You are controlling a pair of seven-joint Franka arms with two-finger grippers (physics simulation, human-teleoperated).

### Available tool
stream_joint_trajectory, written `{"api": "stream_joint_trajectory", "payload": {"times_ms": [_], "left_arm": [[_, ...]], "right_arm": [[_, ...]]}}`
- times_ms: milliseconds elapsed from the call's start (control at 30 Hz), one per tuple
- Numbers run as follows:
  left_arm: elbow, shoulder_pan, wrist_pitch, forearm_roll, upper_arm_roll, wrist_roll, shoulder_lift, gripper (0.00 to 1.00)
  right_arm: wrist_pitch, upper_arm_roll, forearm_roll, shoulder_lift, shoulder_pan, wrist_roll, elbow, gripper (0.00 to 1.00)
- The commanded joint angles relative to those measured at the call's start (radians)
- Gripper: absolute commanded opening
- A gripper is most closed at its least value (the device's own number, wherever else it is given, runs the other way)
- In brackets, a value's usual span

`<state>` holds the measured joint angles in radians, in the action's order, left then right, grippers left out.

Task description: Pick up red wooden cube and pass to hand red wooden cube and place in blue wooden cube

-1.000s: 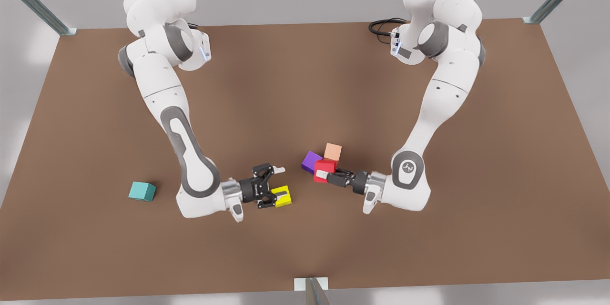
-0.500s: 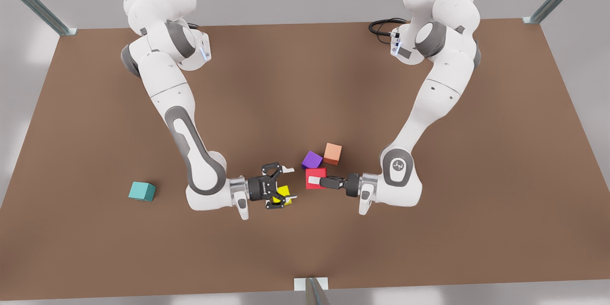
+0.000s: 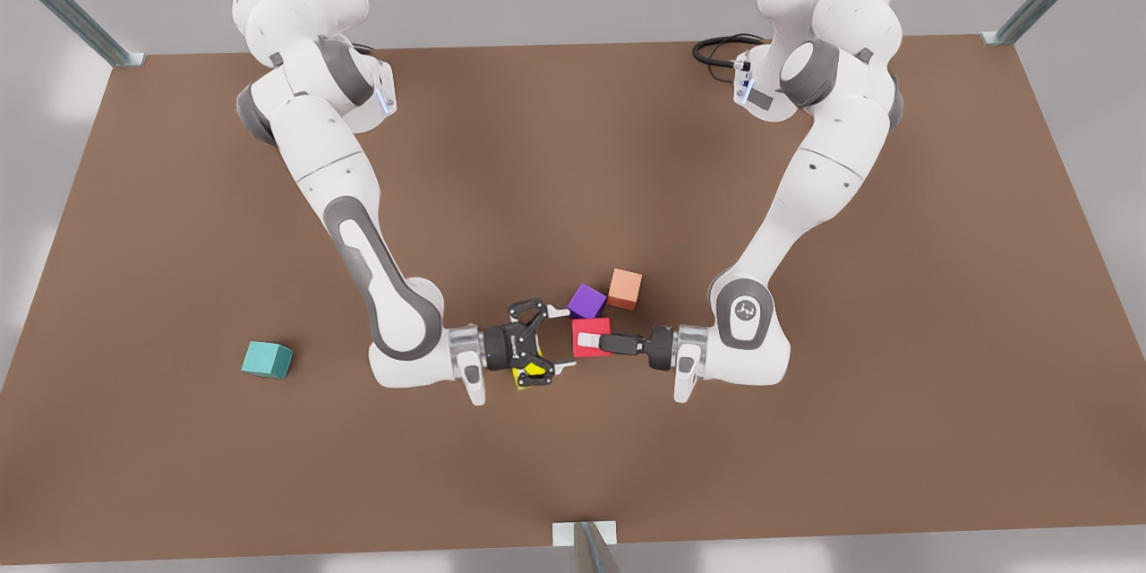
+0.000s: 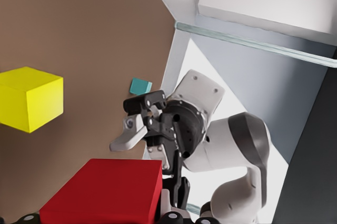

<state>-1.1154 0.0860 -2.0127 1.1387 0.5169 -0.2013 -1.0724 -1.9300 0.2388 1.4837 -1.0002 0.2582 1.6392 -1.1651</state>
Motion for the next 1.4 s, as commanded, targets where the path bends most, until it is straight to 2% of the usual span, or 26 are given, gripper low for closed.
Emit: {"api": "stream_joint_trajectory", "payload": {"times_ms": [0, 233, 500, 533, 567, 600, 700, 733, 867, 900, 933, 1067, 1167, 1233, 1300, 1333, 1367], "left_arm": [[0.000, 0.000, 0.002, 0.015, 0.000, -0.075, 0.002, 0.56], [0.000, 0.004, 0.002, 0.015, 0.002, -0.075, -0.001, 0.56], [0.000, 0.031, -0.021, 0.016, 0.002, -0.072, 0.002, 0.56], [0.000, 0.031, -0.021, 0.015, 0.002, -0.073, 0.002, 0.56], [0.000, 0.031, -0.021, 0.016, 0.002, -0.072, 0.002, 0.56], [0.000, 0.029, -0.021, 0.015, 0.002, -0.072, 0.002, 0.56], [0.000, 0.031, -0.021, 0.015, 0.000, -0.073, 0.002, 0.57], [0.000, 0.031, -0.021, 0.015, 0.002, -0.073, 0.002, 0.61], [0.002, 0.031, -0.020, 0.015, 0.000, -0.075, 0.002, 0.61], [0.000, 0.029, -0.020, 0.015, 0.000, -0.075, 0.002, 0.76], [0.002, 0.029, -0.020, 0.013, 0.000, -0.075, 0.002, 1.00], [0.009, 0.001, -0.011, -0.148, -0.003, 0.057, 0.029, 1.00], [0.009, -0.087, 0.089, -0.264, -0.001, 0.060, 0.043, 1.00], [0.012, -0.201, 0.279, -0.447, 0.000, 0.060, 0.077, 1.00], [0.023, -0.319, 0.423, -0.464, -0.001, 0.059, 0.104, 1.00], [0.023, -0.344, 0.462, -0.597, -0.003, 0.066, 0.161, 1.00], [0.019, -0.336, 0.534, -0.862, 0.002, 0.157, 0.239, 1.00]], "right_arm": [[-0.013, 0.010, 0.003, 0.000, 0.001, 0.047, 0.001, 1.00], [-0.027, 0.013, 0.027, -0.017, 0.012, 0.045, 0.002, 1.00], [-0.067, 0.054, 0.029, -0.043, 0.016, 0.045, 0.015, 1.00], [-0.067, 0.053, 0.027, -0.043, 0.016, 0.047, 0.015, 0.86], [-0.067, 0.053, 0.024, -0.041, 0.016, 0.067, 0.015, 0.44], [-0.067, 0.053, 0.024, -0.043, 0.016, 0.077, 0.015, 0.37], [-0.067, 0.053, 0.024, -0.043, 0.016, 0.077, 0.015, 0.37], [-0.067, 0.053, 0.024, -0.043, 0.016, 0.076, 0.013, 0.38], [-0.067, 0.053, 0.024, -0.043, 0.016, 0.074, 0.013, 0.38], [-0.067, 0.053, 0.024, -0.043, 0.016, 0.074, 0.013, 0.38], [-0.067, 0.053, 0.026, -0.043, 0.016, 0.074, 0.013, 0.38], [-0.066, 0.053, 0.024, -0.043, 0.015, 0.074, 0.012, 0.38], [-0.055, 0.047, 0.015, -0.038, 0.007, 0.073, 0.010, 0.38], [-0.041, 0.028, -0.114, -0.012, -0.033, 0.036, 0.008, 0.38], [0.035, 0.027, -0.339, 0.018, -0.112, -0.015, 0.013, 0.38], [0.104, 0.023, -0.540, 0.040, -0.171, -0.120, 0.015, 0.38], [0.161, 0.022, -0.706, 0.064, -0.215, -0.229, 0.009, 0.38]]}}
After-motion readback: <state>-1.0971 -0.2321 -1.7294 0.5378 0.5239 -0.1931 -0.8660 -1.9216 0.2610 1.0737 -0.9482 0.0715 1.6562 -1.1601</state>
